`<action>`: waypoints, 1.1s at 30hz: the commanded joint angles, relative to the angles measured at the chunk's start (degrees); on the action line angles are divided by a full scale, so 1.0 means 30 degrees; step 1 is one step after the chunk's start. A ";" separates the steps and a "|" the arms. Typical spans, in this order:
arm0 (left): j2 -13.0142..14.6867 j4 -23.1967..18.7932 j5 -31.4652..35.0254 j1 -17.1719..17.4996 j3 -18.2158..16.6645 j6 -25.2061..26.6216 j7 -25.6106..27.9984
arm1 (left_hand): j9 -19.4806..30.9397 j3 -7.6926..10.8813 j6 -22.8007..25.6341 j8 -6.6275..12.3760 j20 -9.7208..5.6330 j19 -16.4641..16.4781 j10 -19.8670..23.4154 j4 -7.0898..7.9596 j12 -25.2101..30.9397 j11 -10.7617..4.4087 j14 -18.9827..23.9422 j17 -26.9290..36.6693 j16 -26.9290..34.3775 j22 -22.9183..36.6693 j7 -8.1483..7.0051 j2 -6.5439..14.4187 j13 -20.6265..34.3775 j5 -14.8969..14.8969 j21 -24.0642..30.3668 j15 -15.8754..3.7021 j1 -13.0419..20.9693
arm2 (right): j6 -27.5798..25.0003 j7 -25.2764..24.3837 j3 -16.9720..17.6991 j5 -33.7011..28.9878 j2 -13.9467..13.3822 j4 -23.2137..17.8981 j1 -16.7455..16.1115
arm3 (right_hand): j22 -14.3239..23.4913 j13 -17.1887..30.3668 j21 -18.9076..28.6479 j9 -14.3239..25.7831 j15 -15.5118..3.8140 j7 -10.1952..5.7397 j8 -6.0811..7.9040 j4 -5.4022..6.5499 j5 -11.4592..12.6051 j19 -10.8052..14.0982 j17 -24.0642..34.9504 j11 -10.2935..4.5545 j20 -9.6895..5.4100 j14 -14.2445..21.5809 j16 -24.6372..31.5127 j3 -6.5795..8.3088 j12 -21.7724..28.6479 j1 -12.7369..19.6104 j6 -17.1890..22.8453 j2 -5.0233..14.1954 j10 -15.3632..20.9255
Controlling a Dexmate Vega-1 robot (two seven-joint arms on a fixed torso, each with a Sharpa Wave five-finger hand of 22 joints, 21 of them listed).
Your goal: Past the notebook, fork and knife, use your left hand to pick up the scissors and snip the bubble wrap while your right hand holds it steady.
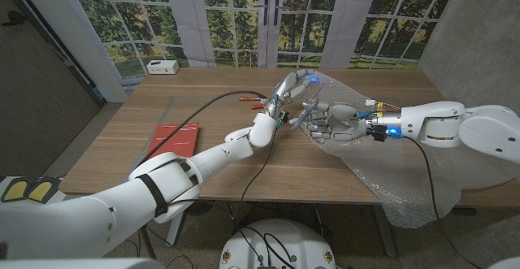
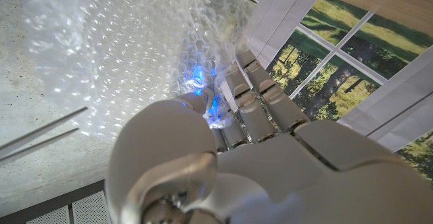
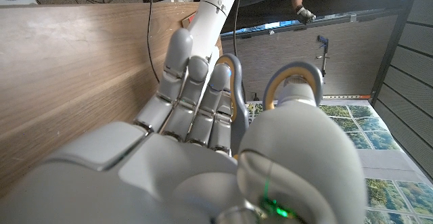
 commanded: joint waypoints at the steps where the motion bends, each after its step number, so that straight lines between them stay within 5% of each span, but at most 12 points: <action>1: 0.0282 -0.0735 0.0201 0.0323 -0.0245 0.0144 -0.0032 | -0.0048 0.0123 0.0218 -0.0089 -0.0477 -0.0109 0.0261 -0.0045 0.0048 -0.0046 0.0068 0.0108 -0.0032 0.0025 0.0045 0.0045 0.0026 -0.0050 0.0129 -0.1604 0.0143 | -0.0120 0.0133 0.0377 -0.0073 -0.0406 -0.0220 0.0023 | 0.0004 0.0045 -0.0059 0.0064 -0.2591 0.0133 0.0091 -0.0047 -0.0039 0.0147 0.0033 -0.0102 -0.1402 0.0081 -0.0001 -0.0115 0.0121 0.0094 -0.0053 0.0181 -0.0018; 14: 0.0286 -0.0421 0.0327 0.0237 -0.0362 -0.0602 0.0100 | -0.0207 0.0130 0.0289 -0.0282 -0.0449 -0.0206 0.0255 -0.0078 0.0040 -0.0041 0.0089 0.0149 -0.0062 -0.0013 -0.0021 0.0035 -0.0042 -0.0126 0.0177 -0.1606 0.0115 | -0.0558 -0.0058 0.0451 -0.0006 -0.0663 -0.0530 0.0257 | -0.0012 -0.0080 -0.0062 0.0051 -0.2597 0.0136 0.0095 -0.0059 -0.0066 0.0167 -0.0042 -0.0041 -0.1399 0.0084 -0.0103 -0.0171 0.0106 0.0147 -0.0058 0.0225 0.0057; 33: 0.0912 -0.1834 0.0762 0.0593 -0.0961 -0.1139 0.0027 | -0.0372 0.0134 0.0391 -0.0473 -0.0414 -0.0323 0.0361 -0.0148 0.0033 -0.0047 0.0131 0.0202 -0.0078 -0.0044 -0.0056 0.0023 -0.0179 -0.0210 0.0234 -0.1612 0.0097 | -0.1133 0.0152 -0.0699 -0.0158 -0.0477 -0.0338 0.1827 | -0.0019 -0.0026 -0.0075 0.0042 -0.2596 0.0163 0.0092 -0.0047 -0.0102 0.0177 -0.0014 -0.0012 -0.1394 0.0080 -0.0170 -0.0274 0.0149 0.0172 -0.0114 0.0292 -0.0046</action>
